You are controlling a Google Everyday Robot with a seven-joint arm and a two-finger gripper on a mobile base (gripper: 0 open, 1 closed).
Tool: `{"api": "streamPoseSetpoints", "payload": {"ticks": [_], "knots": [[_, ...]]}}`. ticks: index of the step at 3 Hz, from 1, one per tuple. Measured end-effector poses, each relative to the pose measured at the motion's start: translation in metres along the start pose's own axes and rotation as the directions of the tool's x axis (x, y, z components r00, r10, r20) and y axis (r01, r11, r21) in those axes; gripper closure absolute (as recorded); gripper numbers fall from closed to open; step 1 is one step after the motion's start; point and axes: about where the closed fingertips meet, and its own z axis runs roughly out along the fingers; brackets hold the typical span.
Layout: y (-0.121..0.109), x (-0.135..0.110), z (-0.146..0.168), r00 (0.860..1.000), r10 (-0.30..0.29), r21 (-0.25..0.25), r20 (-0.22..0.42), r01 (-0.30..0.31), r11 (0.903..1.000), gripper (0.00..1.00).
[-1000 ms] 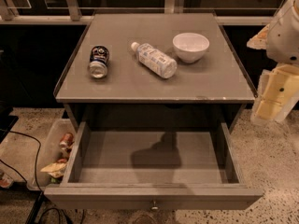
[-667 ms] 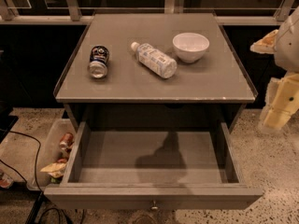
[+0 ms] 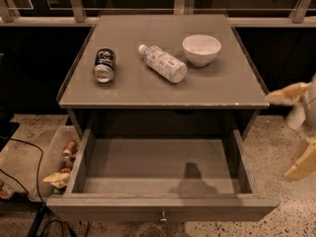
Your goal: Close top drawer
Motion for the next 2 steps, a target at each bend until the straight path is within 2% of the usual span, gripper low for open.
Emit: {"api": "streamPoseSetpoints", "payload": {"ticks": [1, 2], "knots": [[0.0352, 0.0115, 0.0364, 1.000, 0.013, -0.065, 0.009, -0.012, 0.9978, 0.41], [0.0433, 0.0152, 0.0441, 1.000, 0.019, -0.086, 0.004, -0.019, 0.9961, 0.64]]}}
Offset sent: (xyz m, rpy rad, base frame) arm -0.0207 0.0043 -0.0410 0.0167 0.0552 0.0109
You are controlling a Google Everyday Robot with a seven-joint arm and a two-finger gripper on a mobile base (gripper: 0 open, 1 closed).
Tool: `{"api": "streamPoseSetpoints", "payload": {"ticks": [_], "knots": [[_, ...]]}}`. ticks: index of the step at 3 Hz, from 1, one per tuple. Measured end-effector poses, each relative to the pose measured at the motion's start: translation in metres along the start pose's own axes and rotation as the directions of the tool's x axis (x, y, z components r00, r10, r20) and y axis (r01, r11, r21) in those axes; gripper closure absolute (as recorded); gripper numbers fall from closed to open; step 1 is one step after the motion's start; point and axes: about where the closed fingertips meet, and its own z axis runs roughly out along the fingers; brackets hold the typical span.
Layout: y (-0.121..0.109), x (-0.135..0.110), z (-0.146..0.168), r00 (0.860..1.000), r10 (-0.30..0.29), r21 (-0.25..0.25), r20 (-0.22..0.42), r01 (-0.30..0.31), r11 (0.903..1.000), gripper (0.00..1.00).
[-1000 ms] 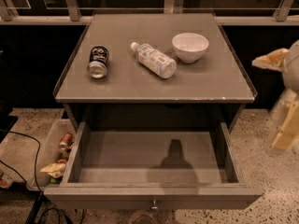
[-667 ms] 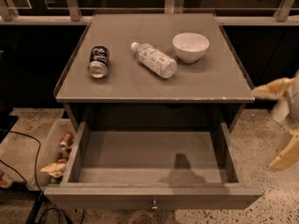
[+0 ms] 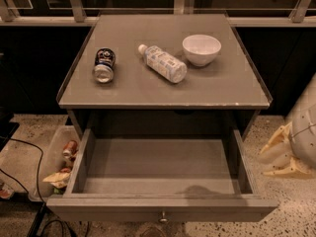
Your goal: Close top drawer
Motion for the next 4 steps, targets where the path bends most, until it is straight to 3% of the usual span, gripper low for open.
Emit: {"api": "streamPoseSetpoints", "payload": {"ticks": [1, 2, 4], "knots": [[0.000, 0.000, 0.000, 1.000, 0.000, 0.000, 0.000, 0.000, 1.0000, 0.87], [0.016, 0.009, 0.032, 0.999, 0.047, -0.063, 0.014, -0.046, 0.9970, 1.00], [0.095, 0.024, 0.114, 0.986, 0.160, -0.166, 0.036, -0.152, 0.9743, 1.00]]}}
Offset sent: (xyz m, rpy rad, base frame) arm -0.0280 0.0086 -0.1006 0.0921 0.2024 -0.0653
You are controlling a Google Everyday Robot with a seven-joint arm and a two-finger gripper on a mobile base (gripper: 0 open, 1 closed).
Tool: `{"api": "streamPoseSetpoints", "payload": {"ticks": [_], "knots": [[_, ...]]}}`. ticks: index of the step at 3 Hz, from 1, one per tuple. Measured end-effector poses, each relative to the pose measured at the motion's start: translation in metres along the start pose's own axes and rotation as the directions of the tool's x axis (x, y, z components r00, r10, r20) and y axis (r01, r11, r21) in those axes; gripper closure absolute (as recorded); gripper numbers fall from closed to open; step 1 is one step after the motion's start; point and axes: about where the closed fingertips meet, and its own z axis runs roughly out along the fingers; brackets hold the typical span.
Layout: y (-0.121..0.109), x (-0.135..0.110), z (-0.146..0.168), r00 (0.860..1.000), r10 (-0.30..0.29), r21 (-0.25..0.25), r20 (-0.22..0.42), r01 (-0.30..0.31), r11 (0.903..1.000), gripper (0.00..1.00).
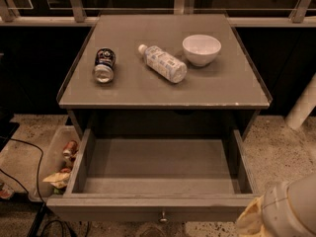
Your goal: Close top drawer
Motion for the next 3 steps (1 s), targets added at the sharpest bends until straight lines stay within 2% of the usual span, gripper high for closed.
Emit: {"api": "streamPoseSetpoints", "payload": {"ticks": [1, 2, 3], "knots": [[0.022, 0.010, 0.043, 1.000, 0.006, -0.026, 0.018, -0.005, 0.9996, 1.00], [0.017, 0.012, 0.065, 0.999, -0.008, -0.002, 0.037, 0.008, 1.0000, 1.00], [-0.003, 0.003, 0.073, 0.998, -0.048, 0.043, 0.048, 0.046, 0.9980, 1.00]]}}
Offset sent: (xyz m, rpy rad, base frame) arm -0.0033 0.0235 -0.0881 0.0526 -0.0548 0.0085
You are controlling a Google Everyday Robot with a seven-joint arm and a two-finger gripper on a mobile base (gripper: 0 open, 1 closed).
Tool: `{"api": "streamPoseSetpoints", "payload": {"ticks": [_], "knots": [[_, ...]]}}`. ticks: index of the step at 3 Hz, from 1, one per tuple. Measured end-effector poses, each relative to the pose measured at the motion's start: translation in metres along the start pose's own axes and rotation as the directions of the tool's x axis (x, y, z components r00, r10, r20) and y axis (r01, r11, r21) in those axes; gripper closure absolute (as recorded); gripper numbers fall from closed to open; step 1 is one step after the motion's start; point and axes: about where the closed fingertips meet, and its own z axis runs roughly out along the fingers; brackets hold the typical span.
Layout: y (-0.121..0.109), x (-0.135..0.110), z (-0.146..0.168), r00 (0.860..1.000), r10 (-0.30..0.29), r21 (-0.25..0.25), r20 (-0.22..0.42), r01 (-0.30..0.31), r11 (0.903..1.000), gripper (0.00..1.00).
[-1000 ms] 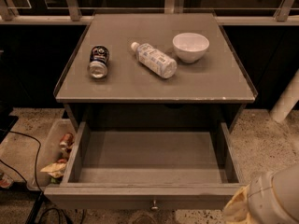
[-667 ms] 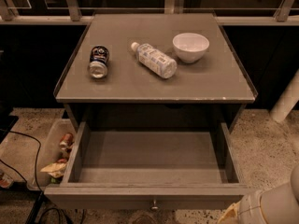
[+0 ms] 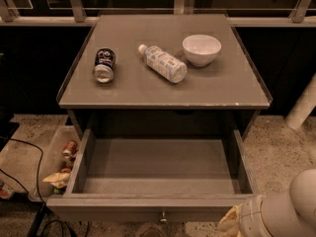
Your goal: Close top drawer
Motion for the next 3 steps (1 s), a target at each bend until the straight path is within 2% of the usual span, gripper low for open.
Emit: {"api": "streamPoseSetpoints", "payload": {"ticks": [1, 2, 3], "knots": [[-0.024, 0.003, 0.002, 1.000, -0.025, 0.051, -0.006, 0.025, 0.9984, 1.00], [-0.037, 0.019, 0.009, 1.000, -0.010, 0.072, -0.021, 0.011, 0.9974, 1.00], [-0.038, 0.021, 0.009, 1.000, -0.009, 0.073, -0.023, 0.011, 0.9973, 0.82]]}}
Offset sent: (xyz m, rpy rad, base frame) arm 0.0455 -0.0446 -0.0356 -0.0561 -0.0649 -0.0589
